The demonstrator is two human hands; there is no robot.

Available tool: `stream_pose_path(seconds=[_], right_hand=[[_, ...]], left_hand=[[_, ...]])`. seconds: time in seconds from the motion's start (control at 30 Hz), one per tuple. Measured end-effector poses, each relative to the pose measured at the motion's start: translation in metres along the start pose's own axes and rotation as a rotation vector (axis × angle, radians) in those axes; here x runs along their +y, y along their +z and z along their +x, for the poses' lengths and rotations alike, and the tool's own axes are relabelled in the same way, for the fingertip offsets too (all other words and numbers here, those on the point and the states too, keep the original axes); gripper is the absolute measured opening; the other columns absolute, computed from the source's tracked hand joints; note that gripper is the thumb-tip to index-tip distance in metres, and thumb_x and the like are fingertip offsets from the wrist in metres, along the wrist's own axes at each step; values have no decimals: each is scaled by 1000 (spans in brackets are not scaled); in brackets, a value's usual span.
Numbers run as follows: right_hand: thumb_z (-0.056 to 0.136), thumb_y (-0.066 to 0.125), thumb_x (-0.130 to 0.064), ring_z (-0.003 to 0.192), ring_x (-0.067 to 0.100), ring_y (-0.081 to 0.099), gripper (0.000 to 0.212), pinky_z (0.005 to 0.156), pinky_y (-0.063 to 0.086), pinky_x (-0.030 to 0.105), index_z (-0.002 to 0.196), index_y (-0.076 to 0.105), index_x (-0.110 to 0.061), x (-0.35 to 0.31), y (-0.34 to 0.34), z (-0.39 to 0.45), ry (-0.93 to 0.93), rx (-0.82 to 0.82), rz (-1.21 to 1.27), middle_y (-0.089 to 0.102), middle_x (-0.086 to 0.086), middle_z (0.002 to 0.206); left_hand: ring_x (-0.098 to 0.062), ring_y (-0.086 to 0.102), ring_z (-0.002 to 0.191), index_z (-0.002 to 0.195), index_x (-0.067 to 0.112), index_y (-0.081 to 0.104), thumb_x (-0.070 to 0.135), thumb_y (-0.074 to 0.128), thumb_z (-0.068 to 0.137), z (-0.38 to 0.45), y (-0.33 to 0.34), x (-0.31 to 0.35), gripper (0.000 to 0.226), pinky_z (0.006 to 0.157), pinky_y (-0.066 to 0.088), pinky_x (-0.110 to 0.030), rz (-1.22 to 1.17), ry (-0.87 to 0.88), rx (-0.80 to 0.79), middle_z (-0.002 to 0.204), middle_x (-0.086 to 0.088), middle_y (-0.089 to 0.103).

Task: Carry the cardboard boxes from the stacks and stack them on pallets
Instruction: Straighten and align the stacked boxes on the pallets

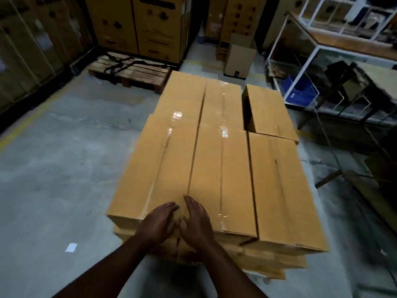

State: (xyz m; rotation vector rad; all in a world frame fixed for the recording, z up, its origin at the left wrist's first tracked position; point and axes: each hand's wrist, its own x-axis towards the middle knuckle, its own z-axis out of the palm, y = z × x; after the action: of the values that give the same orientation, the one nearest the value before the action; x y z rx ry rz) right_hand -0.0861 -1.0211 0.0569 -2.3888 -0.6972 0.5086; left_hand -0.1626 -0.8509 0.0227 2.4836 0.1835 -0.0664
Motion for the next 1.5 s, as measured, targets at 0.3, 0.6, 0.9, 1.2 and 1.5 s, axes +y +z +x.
stream_pose_path(seconds=[0.3, 0.6, 0.9, 1.2, 1.5], right_hand=[[96, 66, -29, 127, 14, 60, 60, 104, 50, 31, 154, 47, -25, -183, 109, 79, -40, 28, 233, 55, -8, 151], [97, 68, -25, 117, 5, 62, 47, 101, 53, 32, 143, 59, -25, -279, 189, 231, -72, 88, 272, 63, -12, 139], [97, 67, -27, 116, 6, 64, 41, 98, 55, 34, 138, 64, -25, -383, 234, 417, -52, 49, 271, 67, -11, 134], [98, 66, -27, 116, 4, 65, 39, 93, 54, 28, 136, 65, -27, -448, 248, 573, 43, 102, 298, 66, -16, 133], [98, 67, -20, 114, 5, 66, 31, 88, 51, 23, 128, 69, -28, -489, 245, 701, 306, 378, 445, 69, -16, 123]], left_hand=[[-7, 61, 122, 141, 27, 60, 33, 66, 99, -85, -155, -157, 43, 100, 41, -15, -153, -249, 70, 139, 12, 63], [-7, 61, 123, 140, 26, 62, 29, 69, 98, -50, -269, -319, 42, 100, 42, -18, -240, -346, 211, 138, 10, 63], [-9, 68, 109, 126, 29, 70, 34, 63, 95, 35, -398, -473, 33, 96, 56, -37, -286, -530, 355, 121, 9, 72], [-8, 70, 102, 125, 24, 71, 33, 62, 94, 181, -500, -585, 34, 94, 57, -38, -337, -419, 228, 120, 12, 72], [-5, 69, 103, 125, 22, 71, 20, 67, 97, 369, -594, -679, 28, 93, 57, -34, -291, -163, 7, 121, 8, 73]])
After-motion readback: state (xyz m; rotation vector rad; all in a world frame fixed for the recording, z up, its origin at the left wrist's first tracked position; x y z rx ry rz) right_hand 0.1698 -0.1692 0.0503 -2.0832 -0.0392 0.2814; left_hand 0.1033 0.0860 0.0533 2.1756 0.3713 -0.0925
